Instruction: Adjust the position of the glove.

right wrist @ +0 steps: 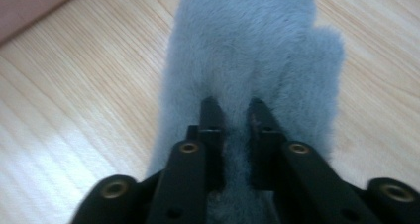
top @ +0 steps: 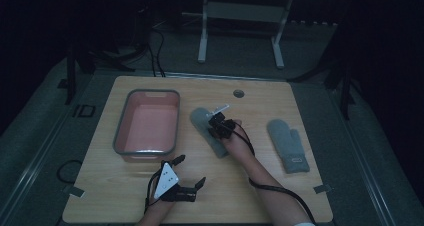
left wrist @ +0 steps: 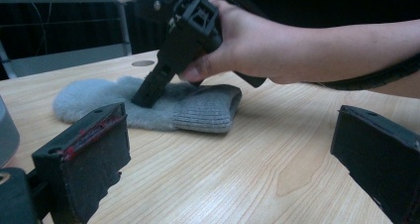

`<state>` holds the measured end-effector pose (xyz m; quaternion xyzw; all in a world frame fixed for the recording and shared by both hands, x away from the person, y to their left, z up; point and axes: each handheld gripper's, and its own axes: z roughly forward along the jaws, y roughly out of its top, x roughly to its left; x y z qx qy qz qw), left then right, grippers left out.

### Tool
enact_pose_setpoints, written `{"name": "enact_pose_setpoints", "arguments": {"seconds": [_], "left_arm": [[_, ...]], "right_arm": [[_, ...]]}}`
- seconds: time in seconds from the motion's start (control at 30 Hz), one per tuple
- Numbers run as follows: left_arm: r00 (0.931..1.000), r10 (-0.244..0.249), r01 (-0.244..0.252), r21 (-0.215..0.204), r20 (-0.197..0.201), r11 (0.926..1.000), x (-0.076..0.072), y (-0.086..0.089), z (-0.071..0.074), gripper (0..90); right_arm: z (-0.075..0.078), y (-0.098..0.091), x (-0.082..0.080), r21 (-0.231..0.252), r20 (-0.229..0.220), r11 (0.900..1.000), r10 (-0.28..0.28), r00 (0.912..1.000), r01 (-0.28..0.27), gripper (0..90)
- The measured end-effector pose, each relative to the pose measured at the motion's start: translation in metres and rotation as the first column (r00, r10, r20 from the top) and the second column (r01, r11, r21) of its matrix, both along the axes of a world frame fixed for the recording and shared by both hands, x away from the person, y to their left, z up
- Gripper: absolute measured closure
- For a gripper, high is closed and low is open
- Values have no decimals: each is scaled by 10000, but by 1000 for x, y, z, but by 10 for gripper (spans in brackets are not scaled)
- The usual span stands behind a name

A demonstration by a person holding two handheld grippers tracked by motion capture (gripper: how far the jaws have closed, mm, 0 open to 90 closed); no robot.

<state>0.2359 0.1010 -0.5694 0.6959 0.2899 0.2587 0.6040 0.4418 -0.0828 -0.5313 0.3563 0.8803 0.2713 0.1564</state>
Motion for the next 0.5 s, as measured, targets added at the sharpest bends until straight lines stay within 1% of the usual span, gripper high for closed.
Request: {"name": "enact_pose_setpoints", "arguments": {"seconds": [0.07,0.1,0.13,0.17,0.23,0.27,0.3,0.33,0.37,0.4,0.43,0.47,0.5], "left_arm": [[10000,-10,10,-8,2,10000,0,0,0,21],[10000,-14,14,9,15,10000,0,0,0,21],[10000,-14,14,9,15,10000,0,0,0,20],[10000,-26,26,28,43,10000,0,0,0,21],[10000,-26,26,29,38,10000,0,0,0,20],[10000,-25,25,28,30,10000,0,0,0,20],[10000,-18,18,19,32,10000,0,0,0,21],[10000,-18,18,19,32,10000,0,0,0,21],[10000,-13,13,20,32,10000,0,0,0,21],[10000,-9,8,26,29,10000,0,0,0,21],[10000,-12,11,29,28,10000,0,0,0,20],[10000,-6,6,-9,30,10000,0,0,0,21],[10000,-5,5,17,26,10000,0,0,0,21]], "right_arm": [[7,-1,-3,226,50,9993,-297,9995,296,832],[12,-3,-4,461,44,9977,-495,9988,493,831],[18,-6,-7,610,139,9959,-680,9976,670,831],[23,-9,-9,866,169,9927,-852,9962,834,831],[30,-14,-12,1143,263,9888,-998,9947,961,831],[34,-18,-15,1459,281,9831,-1155,9929,1102,831],[39,-24,-17,1729,198,9767,-1325,9910,1271,831],[39,-24,-17,1729,198,9767,-1325,9910,1271,831],[47,-31,-22,1833,203,9713,-1580,9872,1517,832],[50,-33,-24,1807,251,9691,-1752,9842,1679,832],[53,-37,-27,1804,396,9654,-1982,9794,1881,833],[57,-40,-30,1713,463,9639,-2146,9756,2039,833],[61,-44,-33,1648,526,9596,-2394,9695,2280,834]]}}
